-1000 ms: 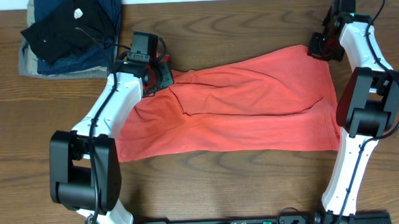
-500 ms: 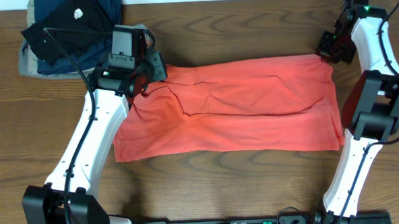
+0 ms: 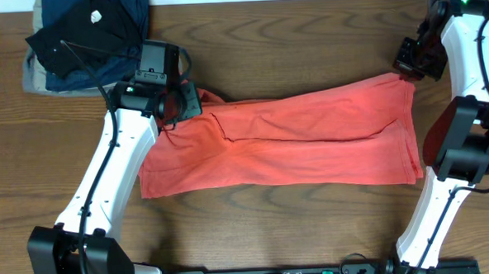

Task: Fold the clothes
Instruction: 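Fold the shirt's top layer down over the bottom with both grippers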

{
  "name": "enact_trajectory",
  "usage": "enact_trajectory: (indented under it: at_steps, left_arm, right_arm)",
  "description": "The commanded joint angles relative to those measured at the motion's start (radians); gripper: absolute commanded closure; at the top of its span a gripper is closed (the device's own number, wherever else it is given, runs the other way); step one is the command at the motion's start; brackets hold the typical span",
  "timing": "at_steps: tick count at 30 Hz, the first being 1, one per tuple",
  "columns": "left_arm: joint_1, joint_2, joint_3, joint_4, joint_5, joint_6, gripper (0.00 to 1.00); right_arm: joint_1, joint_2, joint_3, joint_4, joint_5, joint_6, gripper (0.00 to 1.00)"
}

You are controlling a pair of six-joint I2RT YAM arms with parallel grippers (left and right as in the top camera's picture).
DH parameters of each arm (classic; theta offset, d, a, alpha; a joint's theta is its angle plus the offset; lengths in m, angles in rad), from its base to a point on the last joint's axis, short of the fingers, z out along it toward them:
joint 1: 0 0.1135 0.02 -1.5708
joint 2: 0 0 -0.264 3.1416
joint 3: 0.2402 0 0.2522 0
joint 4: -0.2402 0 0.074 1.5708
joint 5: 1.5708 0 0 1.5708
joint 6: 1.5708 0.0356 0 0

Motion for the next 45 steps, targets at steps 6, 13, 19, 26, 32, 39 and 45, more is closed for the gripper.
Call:
enact_trajectory:
  at_steps: [6,13,19,26,32,39,45]
  left_arm:
    - [0.005,0.001,-0.008,-0.134,-0.133,-0.029,0.93]
    - [0.005,0.001,-0.051,-0.198,-0.132,-0.029,0.93]
    - [0.005,0.027,-0.078,-0.171,-0.133,-0.029,0.93]
    - [0.011,0.119,-0.080,-0.140,-0.134,-0.028,0.92]
    - [0.061,0.188,-0.081,-0.162,-0.133,-0.029,0.94]
    - [0.132,0.193,-0.081,-0.174,-0.132,-0.028,0.94]
    - [0.135,0.193,-0.082,-0.177,-0.124,-0.027,0.94]
  right_arm:
    - [-0.015,-0.037,0.018,-0.091,0.058,0.016,0.99]
    - [-0.039,-0.037,0.018,-0.202,0.060,0.046,0.99]
    - [-0.045,-0.038,0.018,-0.280,0.060,0.051,0.99]
    - [-0.039,-0.061,0.017,-0.352,0.093,0.056,0.99]
    - [-0.041,-0.091,-0.028,-0.359,0.154,0.094,0.99]
    - [-0.033,-0.169,-0.085,-0.351,0.161,0.111,0.99]
    - [-0.014,-0.220,-0.261,-0.270,0.179,0.123,0.99]
